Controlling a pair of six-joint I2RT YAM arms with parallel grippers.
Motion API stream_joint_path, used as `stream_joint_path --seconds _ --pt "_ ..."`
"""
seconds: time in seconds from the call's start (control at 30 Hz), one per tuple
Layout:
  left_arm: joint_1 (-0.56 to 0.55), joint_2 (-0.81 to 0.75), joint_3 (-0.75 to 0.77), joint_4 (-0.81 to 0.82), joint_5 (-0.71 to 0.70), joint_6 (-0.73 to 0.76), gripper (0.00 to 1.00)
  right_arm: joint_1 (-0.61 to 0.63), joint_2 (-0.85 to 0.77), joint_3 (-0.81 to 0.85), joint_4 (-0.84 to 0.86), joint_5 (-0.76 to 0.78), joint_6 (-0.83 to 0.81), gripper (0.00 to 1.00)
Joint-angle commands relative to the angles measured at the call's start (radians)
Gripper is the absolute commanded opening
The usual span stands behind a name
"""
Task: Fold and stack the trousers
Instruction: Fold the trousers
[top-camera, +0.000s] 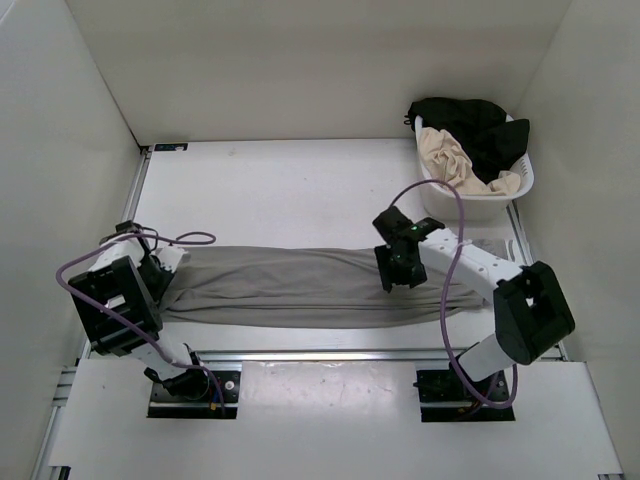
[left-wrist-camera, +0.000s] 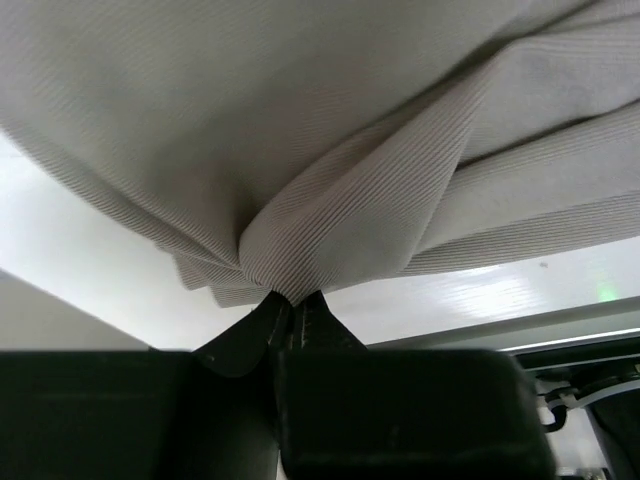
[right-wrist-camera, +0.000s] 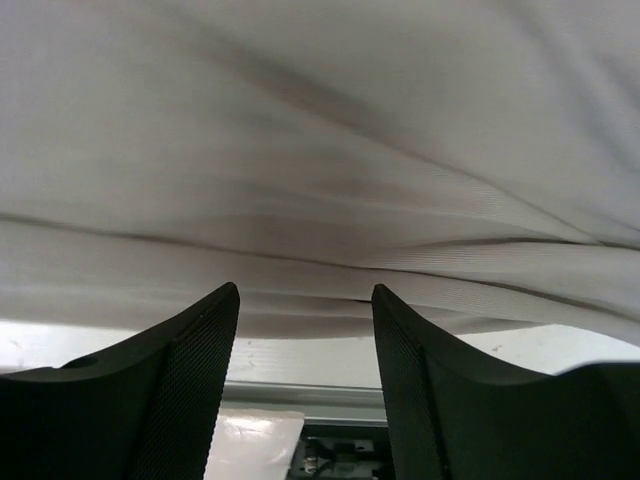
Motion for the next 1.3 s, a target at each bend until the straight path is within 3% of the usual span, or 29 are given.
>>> stream_joint_path --seconds 0.0,0.2,0.67,0.83,0.87,1.13,1.27 --pt "0.001 -0.028 0.043 0.016 0.004 0.001 0.15 0.056 0.022 0.019 -0.015 -0.048 -0.100 0.61" --pt "0.001 -0.055 0.082 -0.005 0.024 -0.021 0.15 0.174 0.012 -0.034 0.059 0.020 -0.111 0.69" --pt "0.001 -0.036 0.154 -0.043 0.024 -0.051 0.15 0.174 0.082 -0.057 0.129 0.063 -0.209 0.66" --pt "0.001 -0.036 0.164 -0.053 0.004 -0.061 0.15 0.174 0.110 -0.070 0.157 -0.021 -0.218 0.63" --pt "0.001 -0.036 0.164 -0.053 0.004 -0.061 0.15 0.174 0.110 -0.082 0.157 -0.021 -0.218 0.60" --pt "0.001 -0.036 0.193 -0.053 0.004 -0.070 0.15 0.174 0.099 -0.091 0.168 -0.046 -0.209 0.02" --pt "0.001 -0.036 0.216 -0.074 -0.005 -0.070 0.15 0.174 0.049 -0.100 0.131 -0.046 -0.198 0.00"
